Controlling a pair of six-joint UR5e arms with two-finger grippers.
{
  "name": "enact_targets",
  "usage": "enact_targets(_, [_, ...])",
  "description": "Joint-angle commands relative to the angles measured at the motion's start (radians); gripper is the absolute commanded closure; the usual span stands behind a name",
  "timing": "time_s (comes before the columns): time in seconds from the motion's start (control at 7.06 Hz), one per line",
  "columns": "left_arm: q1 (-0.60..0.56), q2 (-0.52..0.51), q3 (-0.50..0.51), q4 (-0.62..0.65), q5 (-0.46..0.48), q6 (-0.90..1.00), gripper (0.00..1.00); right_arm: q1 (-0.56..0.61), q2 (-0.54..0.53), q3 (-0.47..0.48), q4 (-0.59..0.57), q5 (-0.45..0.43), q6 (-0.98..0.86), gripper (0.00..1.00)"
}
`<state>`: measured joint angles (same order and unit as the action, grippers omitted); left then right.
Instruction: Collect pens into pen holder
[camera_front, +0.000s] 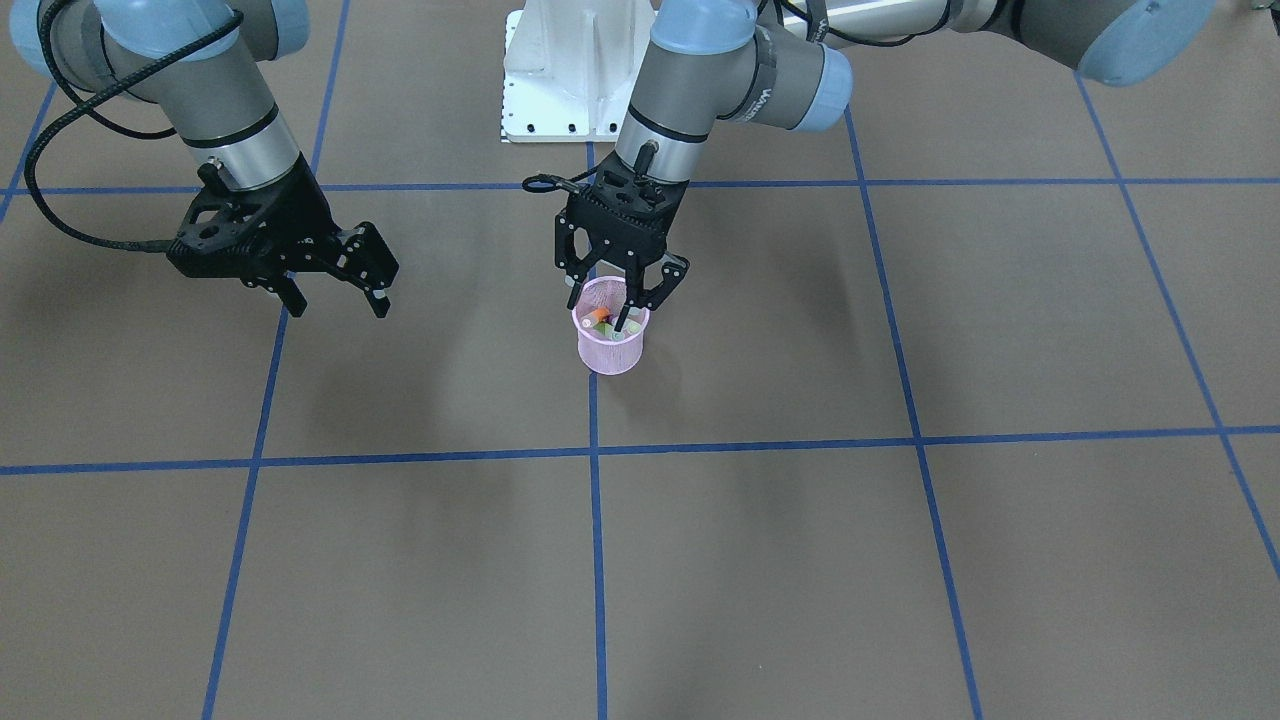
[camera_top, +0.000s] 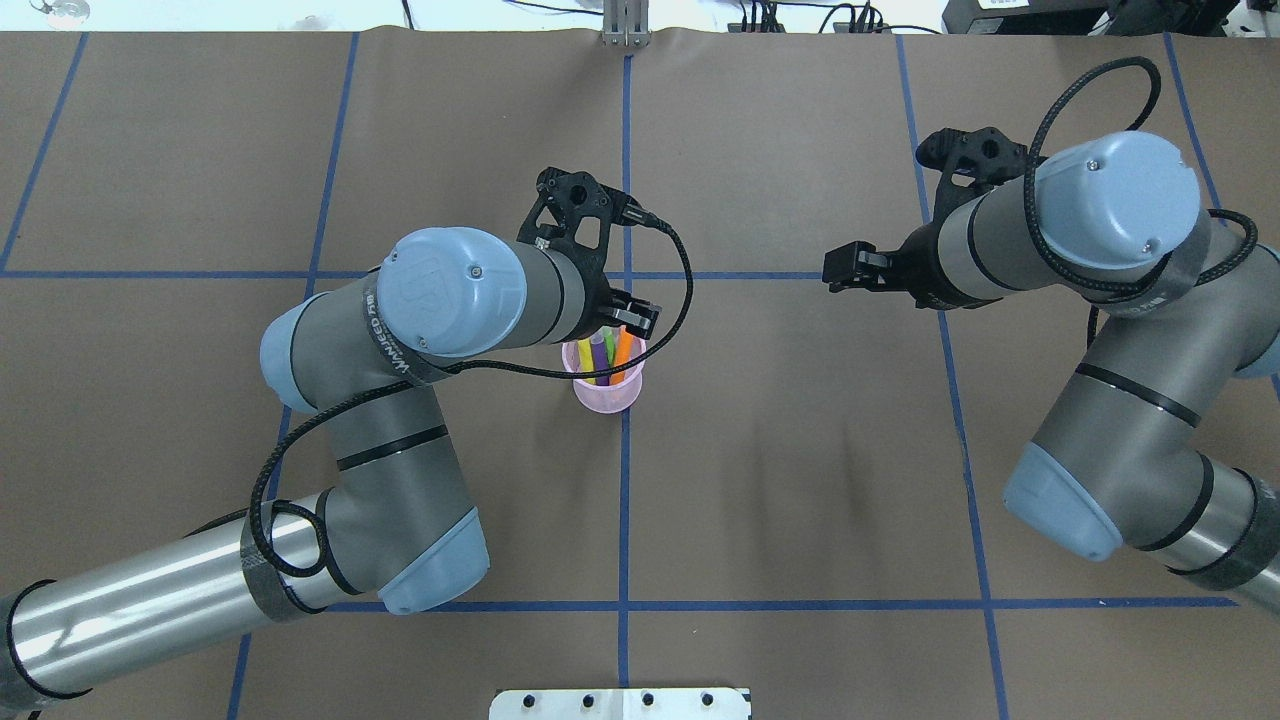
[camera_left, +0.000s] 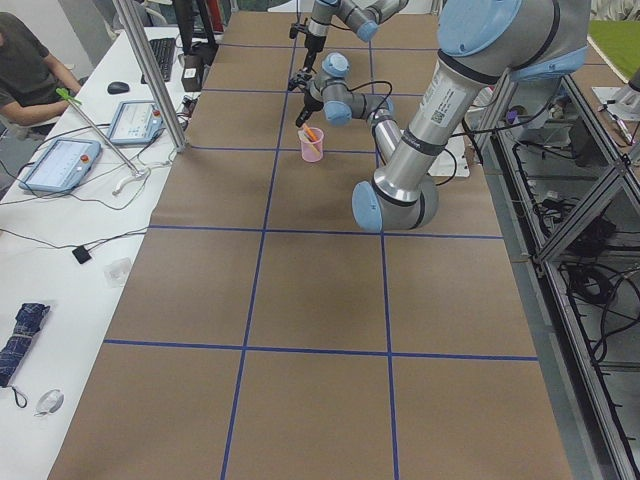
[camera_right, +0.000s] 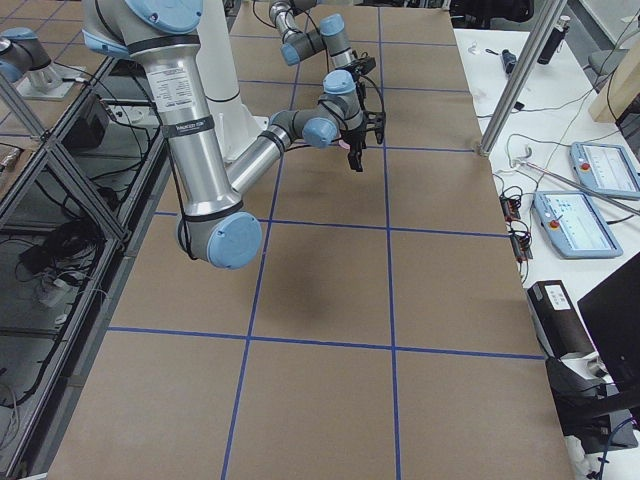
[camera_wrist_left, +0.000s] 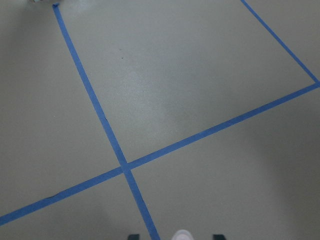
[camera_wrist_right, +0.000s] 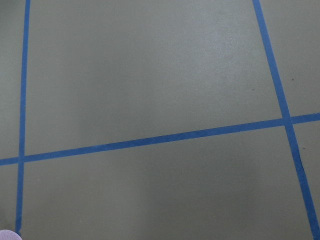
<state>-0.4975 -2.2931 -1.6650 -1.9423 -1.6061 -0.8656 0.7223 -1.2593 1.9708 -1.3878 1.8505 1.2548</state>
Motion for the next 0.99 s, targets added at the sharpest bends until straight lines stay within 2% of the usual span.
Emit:
enact_targets(0.0, [-0.003, 0.000, -0.015, -0.001, -0.008, -0.001, 0.01, 0.000, -0.002, -0.001, 0.004, 0.000, -0.003, 0.00])
enact_targets(0.14, [-0.015, 0.020, -0.065, 0.019, -0.009, -0.003, 0.01, 0.014, -0.023, -0.001, 0.007, 0.004, -0.020, 0.00])
enact_targets(0.28, [-0.050, 0.131, -0.135, 0.034, -0.021, -0.001, 0.01, 0.050, -0.073, -0.004, 0.054, 0.018, -0.065, 0.00])
enact_targets(0.42, [-0.132, 0.241, -0.189, 0.033, -0.143, -0.001, 0.01, 0.107, -0.139, -0.004, 0.108, 0.077, -0.124, 0.00])
enact_targets(0.57, [-0.250, 0.399, -0.278, 0.028, -0.285, 0.002, 0.01, 0.200, -0.226, -0.004, 0.175, 0.173, -0.194, 0.00])
enact_targets(0.71, [-0.374, 0.538, -0.327, 0.020, -0.384, 0.064, 0.01, 0.318, -0.306, -0.027, 0.237, 0.246, -0.344, 0.00])
enact_targets(0.85, [-0.500, 0.645, -0.323, 0.023, -0.459, 0.214, 0.01, 0.436, -0.325, -0.082, 0.240, 0.335, -0.479, 0.00])
